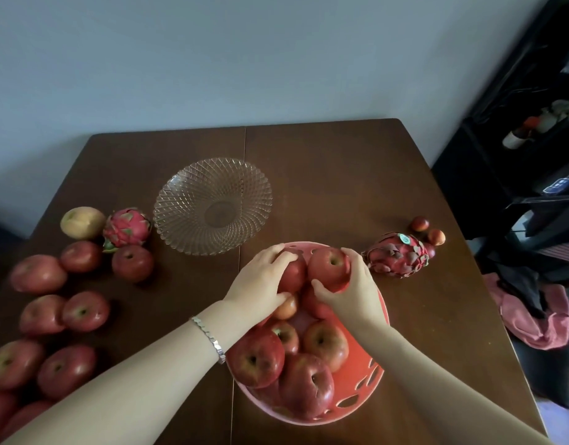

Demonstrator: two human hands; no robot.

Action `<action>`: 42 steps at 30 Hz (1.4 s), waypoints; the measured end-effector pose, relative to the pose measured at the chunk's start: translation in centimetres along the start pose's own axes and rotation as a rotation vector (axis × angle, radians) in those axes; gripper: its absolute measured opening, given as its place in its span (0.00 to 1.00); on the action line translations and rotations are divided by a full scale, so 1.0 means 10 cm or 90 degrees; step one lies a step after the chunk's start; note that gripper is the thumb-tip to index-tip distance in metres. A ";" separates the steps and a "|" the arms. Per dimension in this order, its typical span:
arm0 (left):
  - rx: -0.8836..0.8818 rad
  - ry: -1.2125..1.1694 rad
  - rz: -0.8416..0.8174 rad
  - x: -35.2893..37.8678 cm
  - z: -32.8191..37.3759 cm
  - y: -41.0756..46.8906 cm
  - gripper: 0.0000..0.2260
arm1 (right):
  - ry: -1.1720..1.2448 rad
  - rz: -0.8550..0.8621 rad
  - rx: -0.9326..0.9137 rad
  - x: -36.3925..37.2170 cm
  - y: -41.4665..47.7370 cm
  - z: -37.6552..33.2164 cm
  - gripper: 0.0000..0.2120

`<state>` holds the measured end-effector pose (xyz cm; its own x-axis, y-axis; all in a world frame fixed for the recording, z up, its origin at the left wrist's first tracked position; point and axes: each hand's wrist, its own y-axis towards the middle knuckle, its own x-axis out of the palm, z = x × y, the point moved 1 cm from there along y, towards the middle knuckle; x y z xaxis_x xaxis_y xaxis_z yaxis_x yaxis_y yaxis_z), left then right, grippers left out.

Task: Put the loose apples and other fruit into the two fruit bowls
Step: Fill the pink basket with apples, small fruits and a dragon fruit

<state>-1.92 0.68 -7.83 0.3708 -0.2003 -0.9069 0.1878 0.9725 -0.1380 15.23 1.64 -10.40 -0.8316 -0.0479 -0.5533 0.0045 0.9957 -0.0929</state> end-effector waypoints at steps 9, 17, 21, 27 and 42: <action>0.018 0.019 0.060 0.13 0.07 0.02 0.23 | -0.279 -0.012 -0.094 -0.03 0.06 -0.15 0.30; -0.019 0.045 0.007 0.11 0.13 0.00 0.22 | -0.393 -0.117 -0.122 -0.22 0.15 -0.29 0.29; -0.032 -0.018 0.035 -0.01 0.15 -0.12 0.20 | -0.496 -0.181 -0.099 -0.23 0.21 -0.47 0.25; -0.244 -0.024 0.242 -0.10 -0.46 -0.91 0.20 | -0.540 -0.182 -0.064 -0.20 0.22 -0.63 0.22; -0.408 -0.126 0.274 -0.46 -0.59 -1.18 0.28 | -0.378 -0.099 -0.081 -0.13 0.00 -0.48 0.27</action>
<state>-11.23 -9.14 -4.42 0.4581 0.2501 -0.8530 -0.5458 0.8365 -0.0479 13.62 2.05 -5.75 -0.3666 -0.1926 -0.9102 -0.1886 0.9734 -0.1300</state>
